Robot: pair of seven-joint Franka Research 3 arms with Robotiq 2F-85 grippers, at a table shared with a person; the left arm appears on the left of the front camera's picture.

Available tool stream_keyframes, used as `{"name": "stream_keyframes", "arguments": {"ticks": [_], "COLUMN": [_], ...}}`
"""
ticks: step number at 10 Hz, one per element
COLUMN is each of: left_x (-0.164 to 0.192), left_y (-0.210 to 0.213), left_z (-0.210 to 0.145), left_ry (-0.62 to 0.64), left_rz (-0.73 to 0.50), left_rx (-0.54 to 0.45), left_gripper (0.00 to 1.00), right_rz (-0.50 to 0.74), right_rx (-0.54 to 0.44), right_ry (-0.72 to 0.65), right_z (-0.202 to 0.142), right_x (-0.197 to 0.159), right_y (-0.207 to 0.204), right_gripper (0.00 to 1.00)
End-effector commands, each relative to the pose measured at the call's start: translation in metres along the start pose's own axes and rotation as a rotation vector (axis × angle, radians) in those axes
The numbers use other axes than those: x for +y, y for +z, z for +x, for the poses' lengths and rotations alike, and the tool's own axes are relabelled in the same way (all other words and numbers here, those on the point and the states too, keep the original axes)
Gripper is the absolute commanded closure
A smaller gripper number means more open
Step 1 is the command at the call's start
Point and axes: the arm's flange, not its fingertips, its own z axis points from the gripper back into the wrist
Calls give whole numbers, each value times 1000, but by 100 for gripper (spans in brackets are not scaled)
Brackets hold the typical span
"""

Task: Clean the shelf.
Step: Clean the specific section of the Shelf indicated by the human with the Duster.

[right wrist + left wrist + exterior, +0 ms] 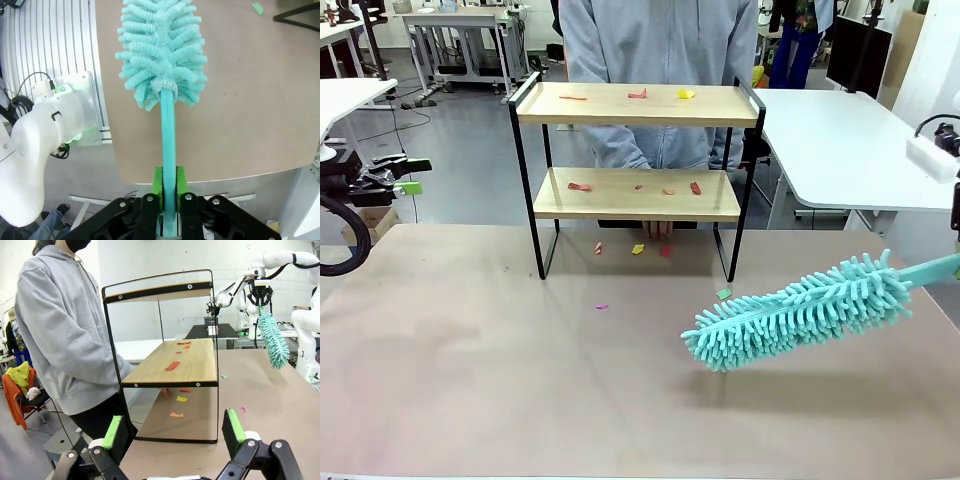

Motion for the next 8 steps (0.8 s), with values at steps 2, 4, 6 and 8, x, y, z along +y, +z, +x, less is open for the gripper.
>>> {"name": "stream_keyframes", "arguments": {"ticks": [2, 4, 6, 8], "left_x": [-1, -1, -1, -1], "left_y": [-1, -1, -1, -1], "left_z": [3, 3, 3, 3], "left_ry": [-13, -13, -13, -13], "left_rz": [2, 2, 2, 2], "left_rx": [2, 2, 2, 2], "left_gripper": [0, 0, 0, 0], "right_rz": [-5, -5, -5, -5], "right_rx": [4, 4, 4, 4], "right_ry": [12, 12, 12, 12], "right_z": [-3, -3, -3, -3], "right_x": [3, 3, 3, 3], "right_y": [-1, -1, -1, -1], "right_gripper": [87, 87, 87, 87]}}
